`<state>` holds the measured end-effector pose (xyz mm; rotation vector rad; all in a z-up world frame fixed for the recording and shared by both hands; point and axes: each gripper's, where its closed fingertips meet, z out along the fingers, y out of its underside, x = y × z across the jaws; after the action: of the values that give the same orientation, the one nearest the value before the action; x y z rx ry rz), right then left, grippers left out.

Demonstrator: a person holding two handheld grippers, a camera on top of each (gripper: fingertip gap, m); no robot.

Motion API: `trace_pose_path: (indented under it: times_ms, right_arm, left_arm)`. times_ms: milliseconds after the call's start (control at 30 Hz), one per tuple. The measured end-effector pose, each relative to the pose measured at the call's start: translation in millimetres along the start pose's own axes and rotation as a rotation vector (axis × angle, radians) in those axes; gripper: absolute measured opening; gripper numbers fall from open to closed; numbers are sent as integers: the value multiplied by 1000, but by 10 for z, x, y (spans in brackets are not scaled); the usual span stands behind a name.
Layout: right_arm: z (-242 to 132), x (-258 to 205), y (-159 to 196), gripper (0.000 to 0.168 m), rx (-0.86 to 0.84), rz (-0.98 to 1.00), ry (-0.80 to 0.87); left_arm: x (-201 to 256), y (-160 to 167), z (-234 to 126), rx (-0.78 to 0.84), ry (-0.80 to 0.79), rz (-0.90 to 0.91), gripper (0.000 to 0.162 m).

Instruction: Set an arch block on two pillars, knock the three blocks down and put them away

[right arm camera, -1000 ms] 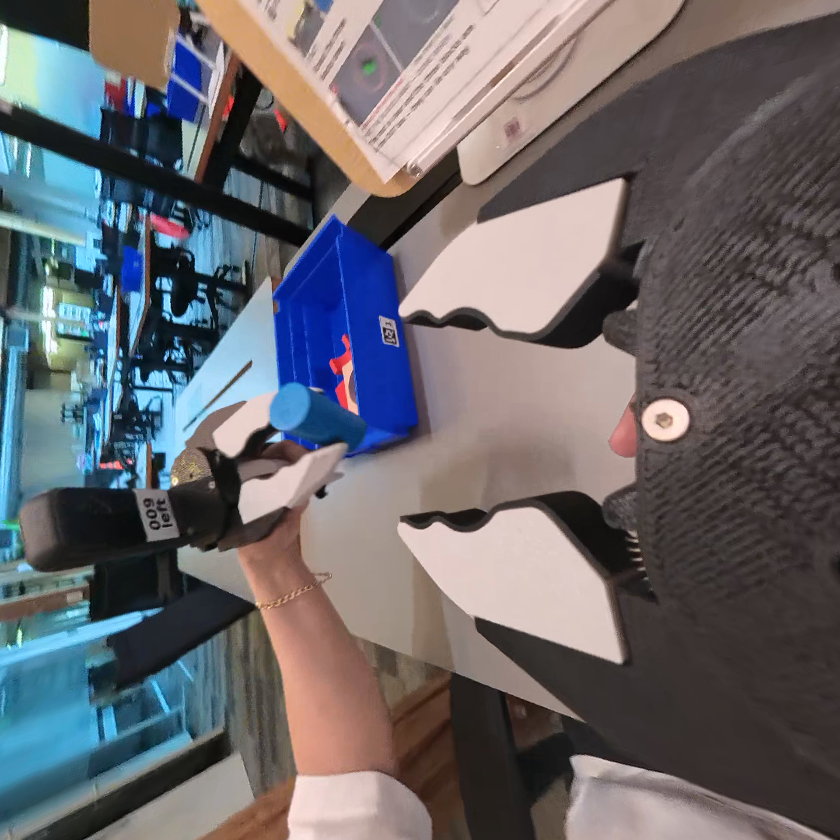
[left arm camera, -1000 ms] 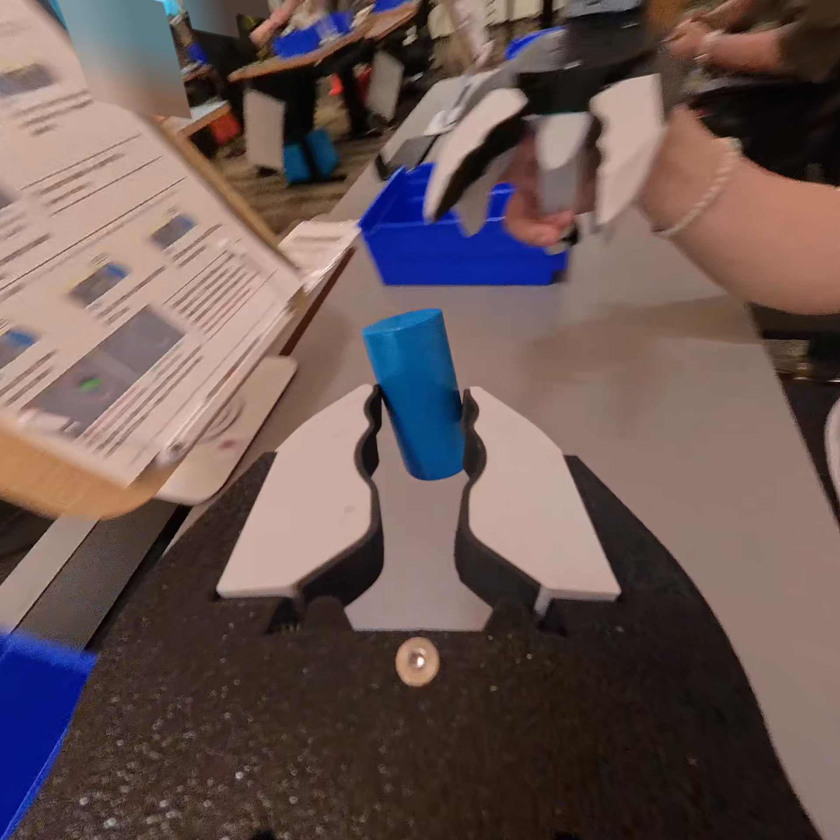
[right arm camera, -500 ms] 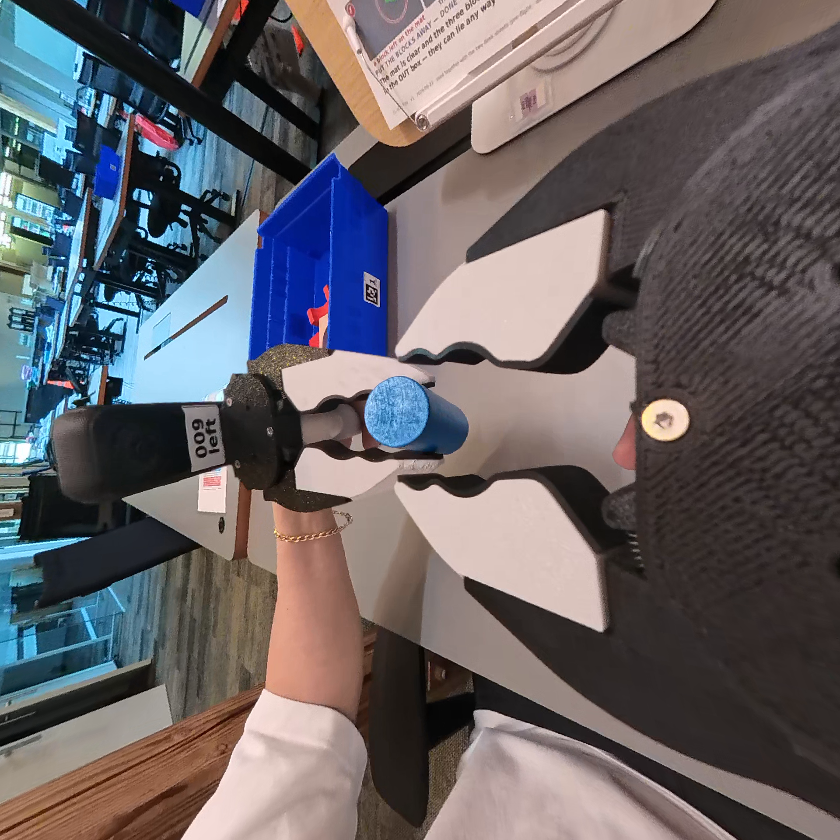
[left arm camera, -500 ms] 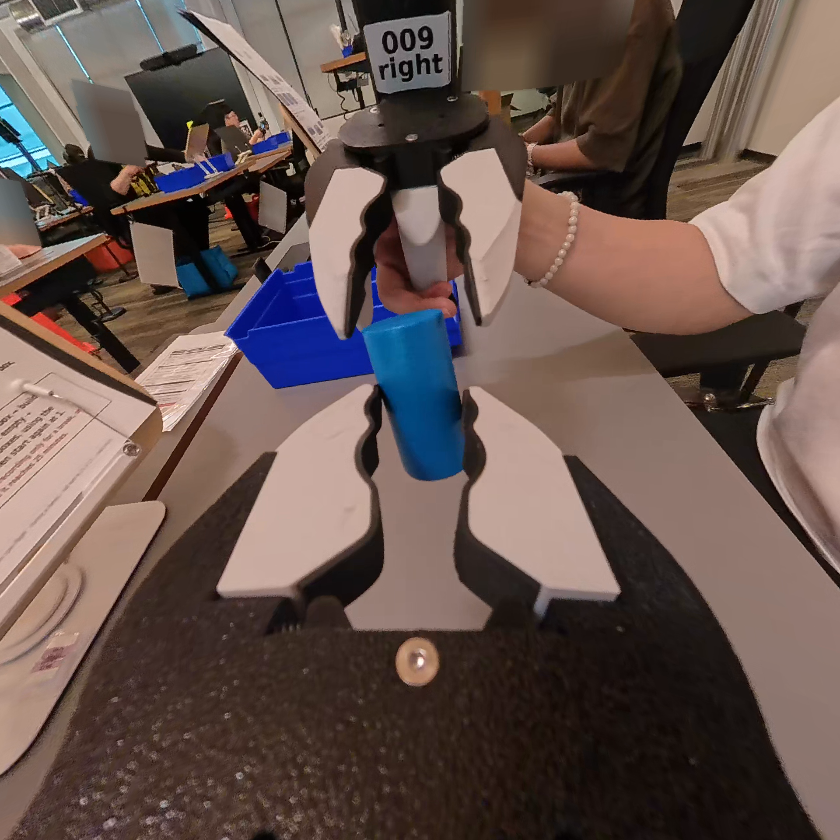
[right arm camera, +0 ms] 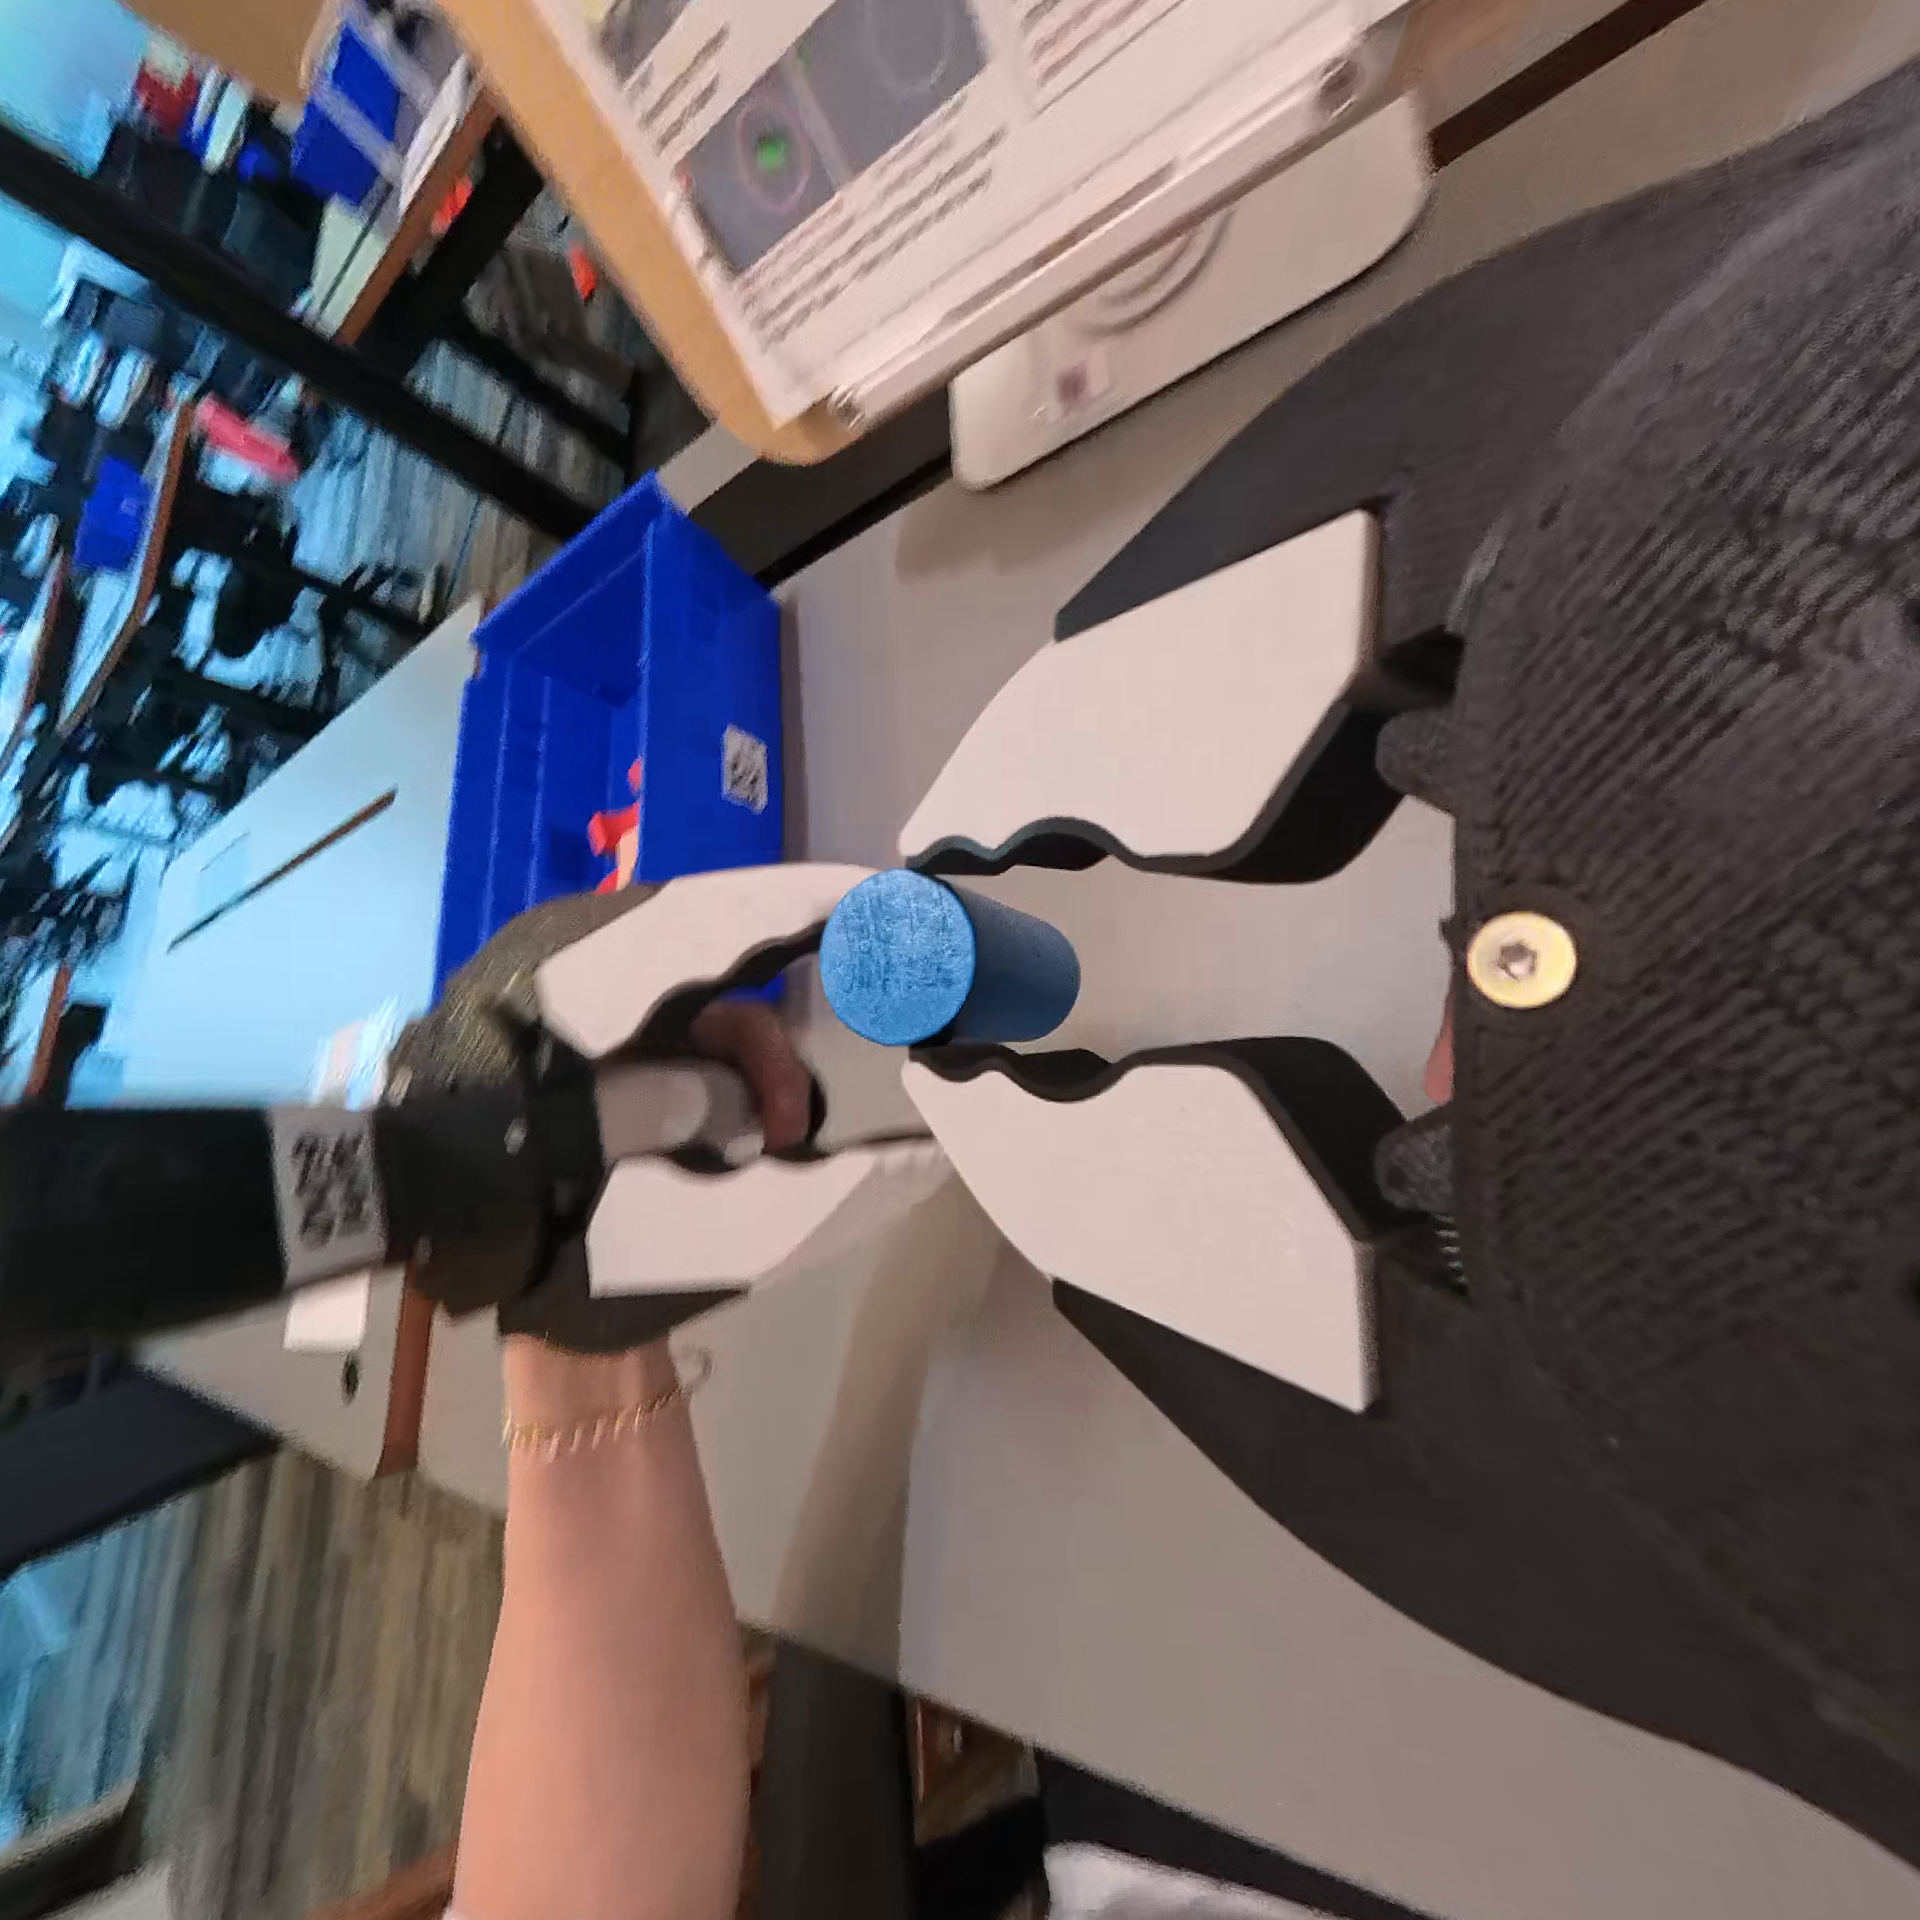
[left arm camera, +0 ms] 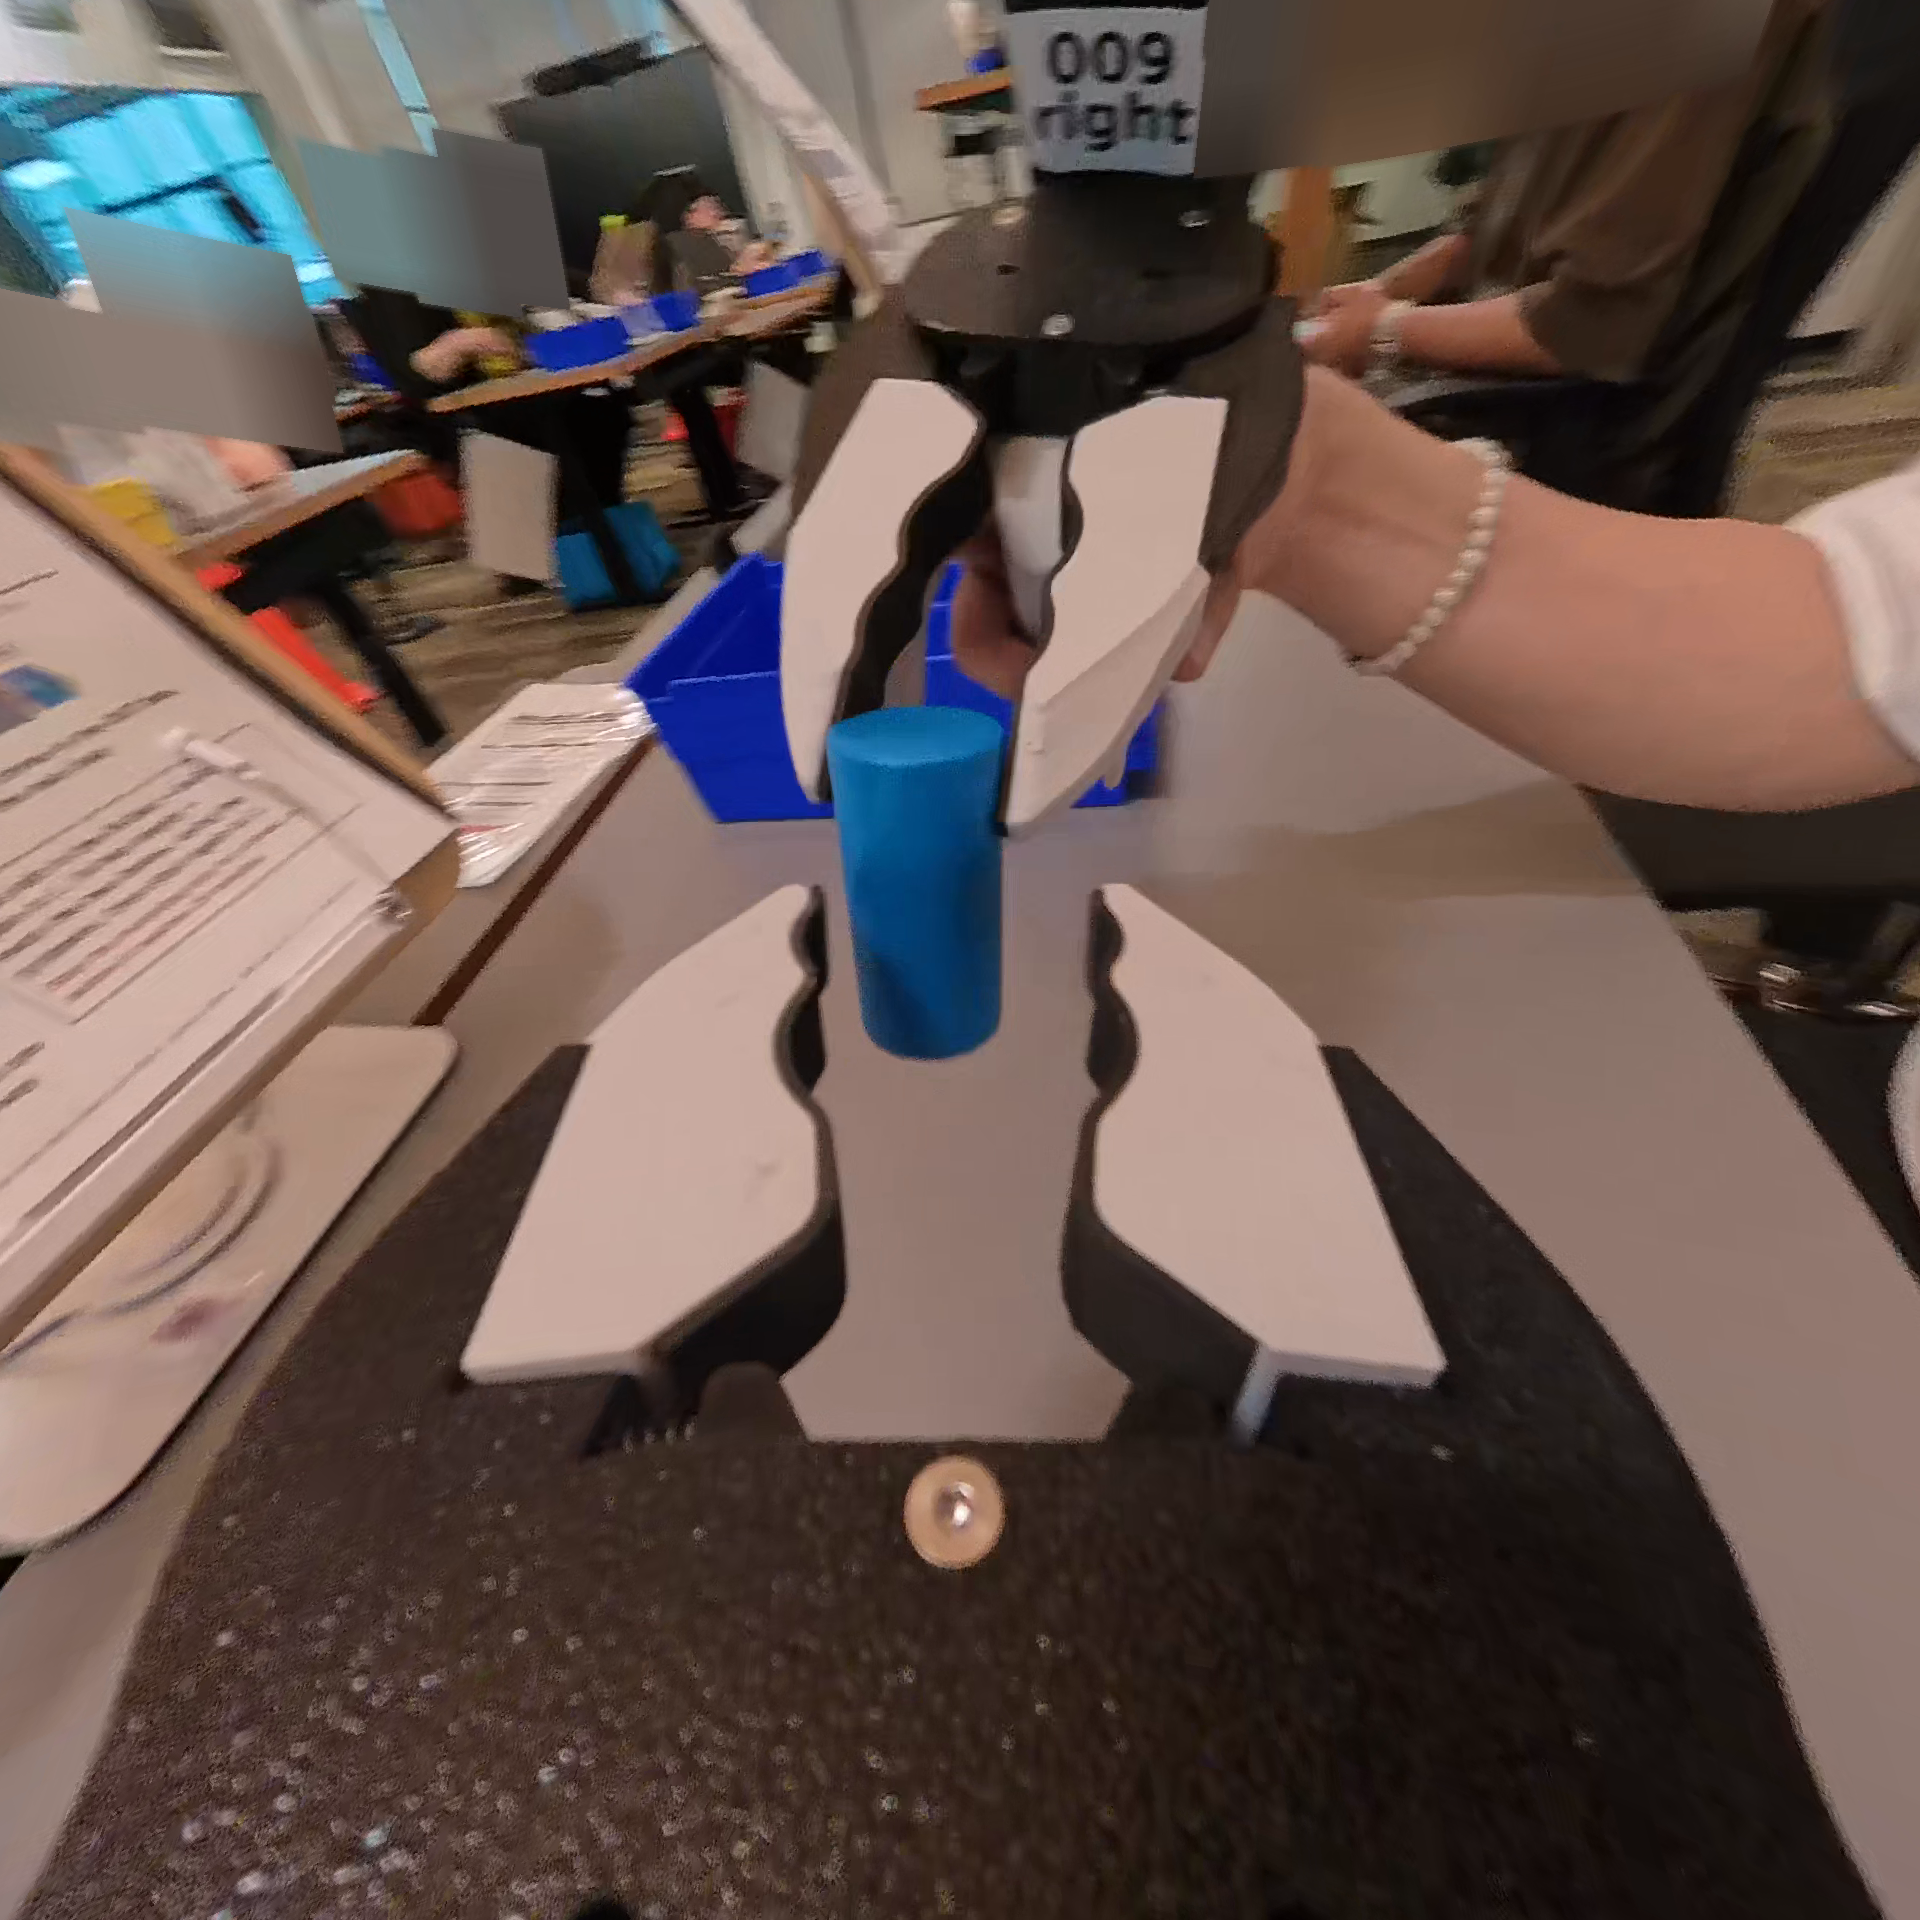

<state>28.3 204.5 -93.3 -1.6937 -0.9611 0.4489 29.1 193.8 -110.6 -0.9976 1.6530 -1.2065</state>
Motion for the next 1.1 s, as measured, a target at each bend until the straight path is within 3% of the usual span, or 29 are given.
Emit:
trace_pose_path:
  times_ms: [200,367,500,1100]
  right_arm:
    - [-214,830,794,32,-243,198,350]
    - [-204,1026,1264,32,-218,332,422]
    - [-172,1090,1551,31,-260,320,478]
    - [-37,1014,1815,32,-302,326,485]
  left_arm:
    - [-134,179,-112,-90,-166,-57,58]
    - [-83,259,-192,-90,-203,-83,56]
    - [-11,349,-207,-80,-197,-123,55]
    - [103,476,-200,-59,-174,-177,50]
